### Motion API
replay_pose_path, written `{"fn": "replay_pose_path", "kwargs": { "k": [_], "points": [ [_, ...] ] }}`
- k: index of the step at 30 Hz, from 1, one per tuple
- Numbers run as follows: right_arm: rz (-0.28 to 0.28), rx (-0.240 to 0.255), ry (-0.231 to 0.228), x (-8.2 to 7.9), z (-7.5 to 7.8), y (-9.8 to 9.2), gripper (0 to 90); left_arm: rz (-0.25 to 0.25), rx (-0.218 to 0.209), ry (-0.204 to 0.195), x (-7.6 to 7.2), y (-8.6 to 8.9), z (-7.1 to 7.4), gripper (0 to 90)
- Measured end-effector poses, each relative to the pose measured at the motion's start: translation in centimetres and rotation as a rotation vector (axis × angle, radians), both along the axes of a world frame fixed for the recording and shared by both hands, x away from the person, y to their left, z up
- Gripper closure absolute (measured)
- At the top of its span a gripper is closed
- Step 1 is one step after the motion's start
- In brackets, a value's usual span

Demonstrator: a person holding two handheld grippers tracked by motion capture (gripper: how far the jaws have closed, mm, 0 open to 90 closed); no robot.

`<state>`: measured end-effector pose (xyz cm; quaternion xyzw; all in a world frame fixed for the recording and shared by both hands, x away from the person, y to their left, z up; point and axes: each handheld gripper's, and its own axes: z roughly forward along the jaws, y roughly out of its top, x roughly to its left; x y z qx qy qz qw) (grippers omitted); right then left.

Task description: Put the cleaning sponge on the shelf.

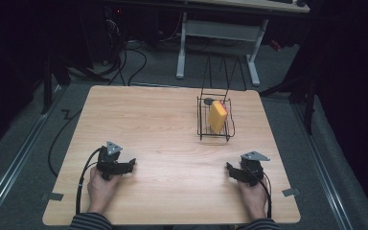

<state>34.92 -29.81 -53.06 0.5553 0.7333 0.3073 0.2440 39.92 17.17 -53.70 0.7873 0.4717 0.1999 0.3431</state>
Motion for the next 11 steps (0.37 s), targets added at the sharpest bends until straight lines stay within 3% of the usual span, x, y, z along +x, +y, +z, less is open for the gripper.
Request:
{"fn": "replay_pose_path", "kwargs": {
  "k": [11],
  "points": [
    [-0.002, -0.002, 0.000, 0.03, -0.02, -0.04, 30.8, 0.000, 0.000, 0.000, -0.01, 0.01, 0.00, 16.5]
  ]
}}
